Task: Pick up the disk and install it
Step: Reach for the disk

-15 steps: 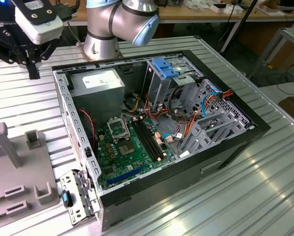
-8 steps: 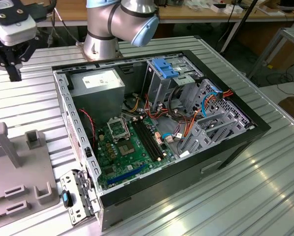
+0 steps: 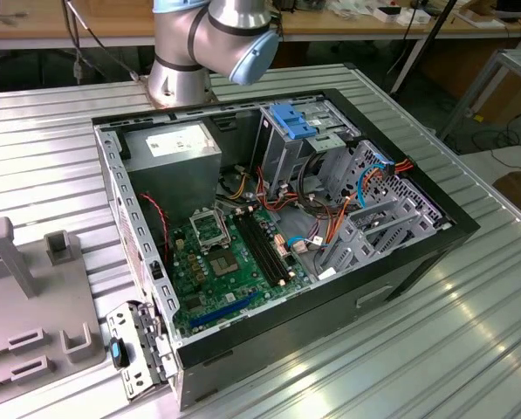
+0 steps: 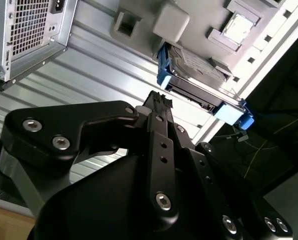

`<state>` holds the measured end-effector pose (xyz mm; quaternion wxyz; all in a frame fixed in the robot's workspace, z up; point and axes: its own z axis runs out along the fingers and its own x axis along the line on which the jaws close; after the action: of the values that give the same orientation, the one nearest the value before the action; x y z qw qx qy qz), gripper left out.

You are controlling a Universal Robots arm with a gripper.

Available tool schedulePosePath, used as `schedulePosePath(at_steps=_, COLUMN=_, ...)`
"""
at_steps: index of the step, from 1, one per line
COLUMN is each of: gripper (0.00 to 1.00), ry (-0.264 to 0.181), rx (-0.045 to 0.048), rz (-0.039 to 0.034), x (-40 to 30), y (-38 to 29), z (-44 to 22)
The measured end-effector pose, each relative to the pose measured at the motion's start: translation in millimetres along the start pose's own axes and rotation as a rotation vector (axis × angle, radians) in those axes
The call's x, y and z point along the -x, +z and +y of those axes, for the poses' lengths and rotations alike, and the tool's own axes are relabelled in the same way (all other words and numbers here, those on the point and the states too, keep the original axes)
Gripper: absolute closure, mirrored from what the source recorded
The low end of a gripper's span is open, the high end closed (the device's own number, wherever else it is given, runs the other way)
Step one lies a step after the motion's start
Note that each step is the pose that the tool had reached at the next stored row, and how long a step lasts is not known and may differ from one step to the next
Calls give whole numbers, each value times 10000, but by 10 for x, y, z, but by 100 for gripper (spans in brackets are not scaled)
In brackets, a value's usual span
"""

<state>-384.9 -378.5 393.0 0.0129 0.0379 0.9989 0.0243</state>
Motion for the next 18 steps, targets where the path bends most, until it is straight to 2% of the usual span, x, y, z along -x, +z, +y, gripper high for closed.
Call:
schedulePosePath(at_steps=1, gripper=89, ry=0, rx=1, rz=0, x=-36, y=-1, z=-3)
schedulePosePath(at_steps=3, gripper=89, ry=0, rx=3, rz=-1, x=-149, y=-4, z=-11)
schedulePosePath(at_steps=15, gripper=89, ry=0, rx=13, rz=0, x=-668, y=-18, z=-50)
schedulePosePath(at_steps=17, gripper=89, ry=1, rx=13, rz=1, x=-725, y=-20, z=-55)
schedulePosePath(at_steps=18, gripper=89, ry=1, rx=13, rz=1, x=-732, y=-20, z=-55)
